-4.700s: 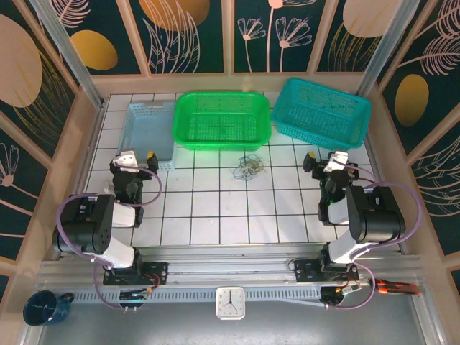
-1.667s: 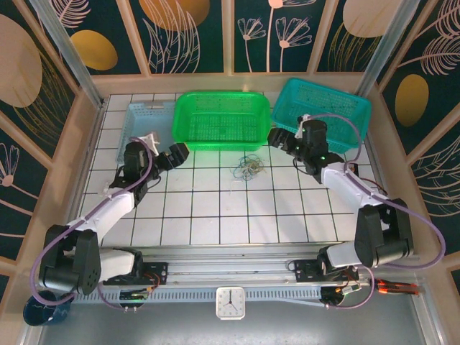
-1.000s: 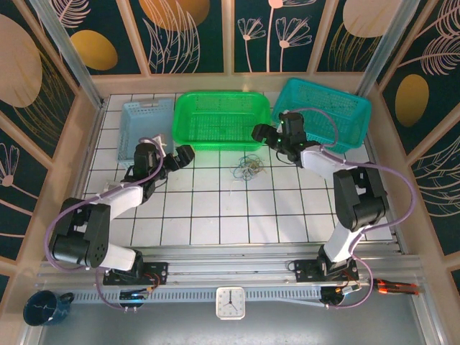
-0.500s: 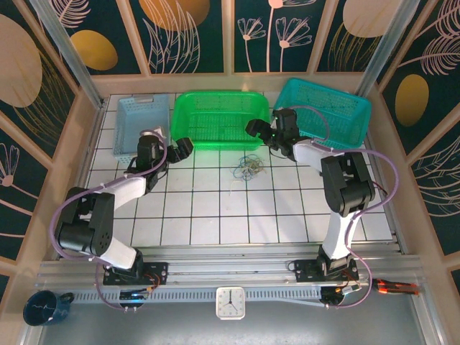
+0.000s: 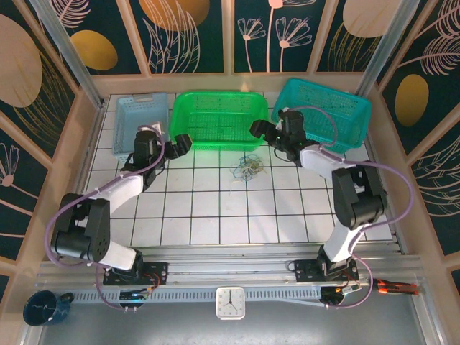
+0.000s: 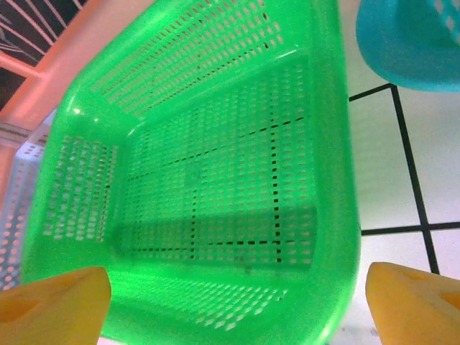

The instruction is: Untangle the cables

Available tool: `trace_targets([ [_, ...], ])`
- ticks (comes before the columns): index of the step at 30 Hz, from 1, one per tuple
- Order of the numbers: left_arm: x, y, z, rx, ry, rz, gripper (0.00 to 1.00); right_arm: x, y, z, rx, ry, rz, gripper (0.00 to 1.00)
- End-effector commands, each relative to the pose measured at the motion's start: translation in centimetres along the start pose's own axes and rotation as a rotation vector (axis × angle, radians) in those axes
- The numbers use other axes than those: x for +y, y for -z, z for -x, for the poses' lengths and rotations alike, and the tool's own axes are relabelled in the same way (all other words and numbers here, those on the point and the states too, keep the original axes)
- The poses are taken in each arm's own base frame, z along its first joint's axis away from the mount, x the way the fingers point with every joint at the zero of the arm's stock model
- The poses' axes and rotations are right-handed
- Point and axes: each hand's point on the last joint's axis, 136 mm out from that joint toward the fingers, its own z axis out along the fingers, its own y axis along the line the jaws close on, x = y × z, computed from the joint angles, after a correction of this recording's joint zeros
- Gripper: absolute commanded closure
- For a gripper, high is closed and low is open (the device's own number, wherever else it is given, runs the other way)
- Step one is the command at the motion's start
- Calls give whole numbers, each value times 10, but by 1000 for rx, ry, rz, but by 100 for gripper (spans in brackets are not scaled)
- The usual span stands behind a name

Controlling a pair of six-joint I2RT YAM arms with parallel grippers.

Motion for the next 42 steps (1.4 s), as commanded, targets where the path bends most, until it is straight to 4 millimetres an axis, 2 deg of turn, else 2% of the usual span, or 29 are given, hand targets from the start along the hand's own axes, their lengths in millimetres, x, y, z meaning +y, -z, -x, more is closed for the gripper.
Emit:
trace_targets([
  [1, -9, 16, 17, -44, -35, -14, 1, 0, 22, -1, -31, 49, -18, 8],
  [5, -20, 30, 30, -78, -45, -41, 1, 0, 32, -20, -9, 80, -15, 9],
  [10, -38, 47, 40, -98, -39, -100, 1, 1, 30, -52, 46, 109, 43, 9],
  [20, -50, 48, 24, -53, 72, -202, 1, 23, 8, -106, 150, 148, 117, 9],
  [25, -51, 45, 17, -37, 85, -211, 1, 46, 7, -146, 243, 154, 171, 11],
  [31, -49, 45, 12, -33, 101, -213, 1, 87, 30, -179, 310, 139, 278, 12],
  [34, -47, 44, 9, -29, 110, -209, 1, 98, 40, -175, 297, 142, 292, 12],
  [36, -46, 44, 6, -25, 117, -210, 1, 97, 46, -162, 251, 158, 259, 12],
  [42, -43, 47, 1, -21, 123, -207, 1, 71, 53, -115, 136, 203, 102, 12],
])
